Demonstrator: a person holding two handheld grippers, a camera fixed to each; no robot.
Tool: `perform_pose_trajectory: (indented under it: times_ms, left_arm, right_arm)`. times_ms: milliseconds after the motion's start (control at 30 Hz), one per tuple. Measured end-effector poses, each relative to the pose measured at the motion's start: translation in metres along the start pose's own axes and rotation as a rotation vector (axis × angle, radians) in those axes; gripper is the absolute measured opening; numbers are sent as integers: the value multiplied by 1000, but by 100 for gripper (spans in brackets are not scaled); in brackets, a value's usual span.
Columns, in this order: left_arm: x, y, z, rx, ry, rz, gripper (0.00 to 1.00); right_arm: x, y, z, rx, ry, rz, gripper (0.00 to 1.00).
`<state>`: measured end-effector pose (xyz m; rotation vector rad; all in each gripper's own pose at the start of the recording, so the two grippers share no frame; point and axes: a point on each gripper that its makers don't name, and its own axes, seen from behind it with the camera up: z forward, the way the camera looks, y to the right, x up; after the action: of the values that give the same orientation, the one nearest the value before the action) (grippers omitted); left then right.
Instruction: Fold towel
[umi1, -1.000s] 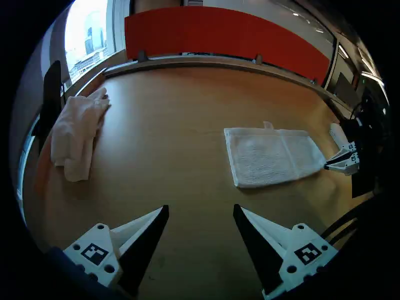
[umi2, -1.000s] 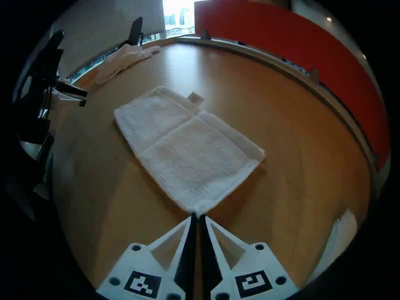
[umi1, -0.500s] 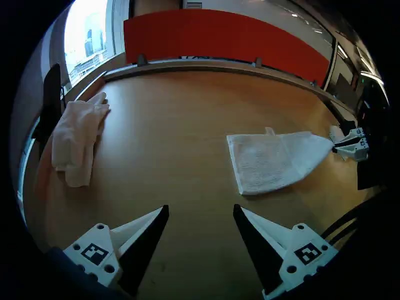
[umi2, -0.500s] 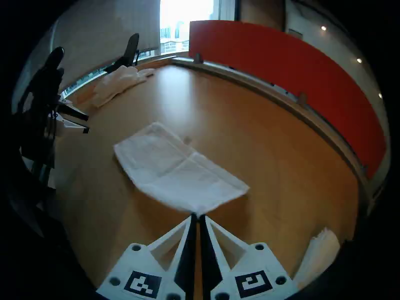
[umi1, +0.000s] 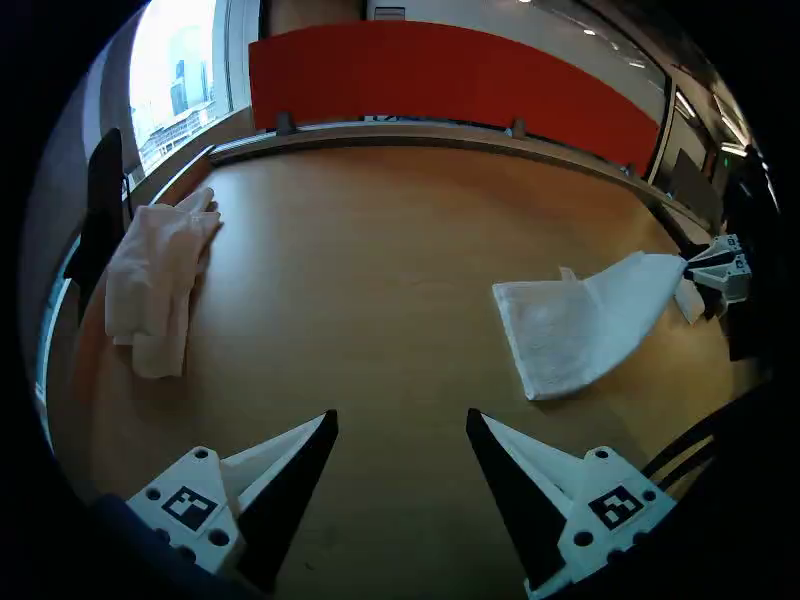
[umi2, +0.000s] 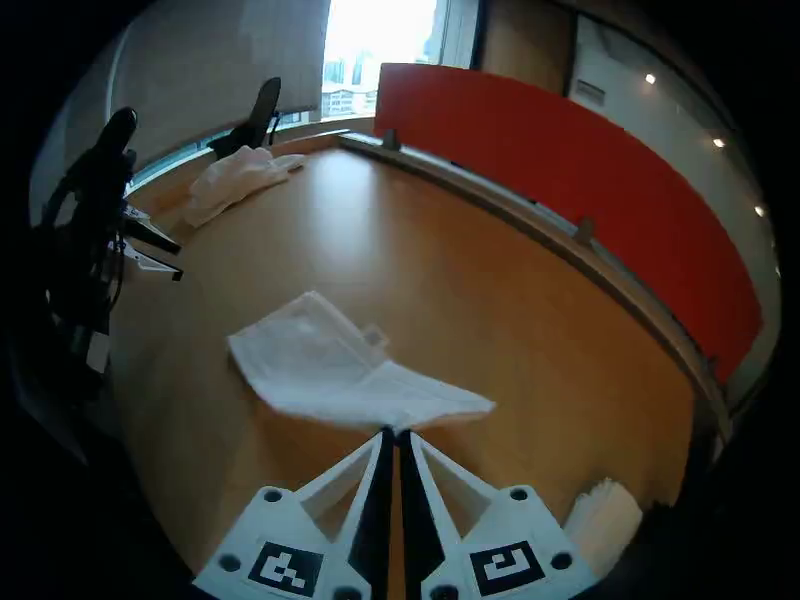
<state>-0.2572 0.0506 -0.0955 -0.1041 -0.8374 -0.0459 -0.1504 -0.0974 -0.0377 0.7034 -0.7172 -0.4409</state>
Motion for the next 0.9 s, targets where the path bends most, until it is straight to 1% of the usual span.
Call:
perform_pose_trajectory:
  times_ms: [200,400,700,900]
  left_arm:
    - [2,-1,1,0,2,-3,96]
    - [2,0,1,0,2,-4,95]
    - [8,2,-1,-5,17,-12,95]
    - [9,-1,-4,-2,23,-21,96]
  right_arm:
    - [5,6,-10,-7,5,-22,4]
    - [10,2,-6,3,10,-35,4]
    - [25,-21,10,52,25,-63,4]
    - [40,-46,28,105,33,-97,4]
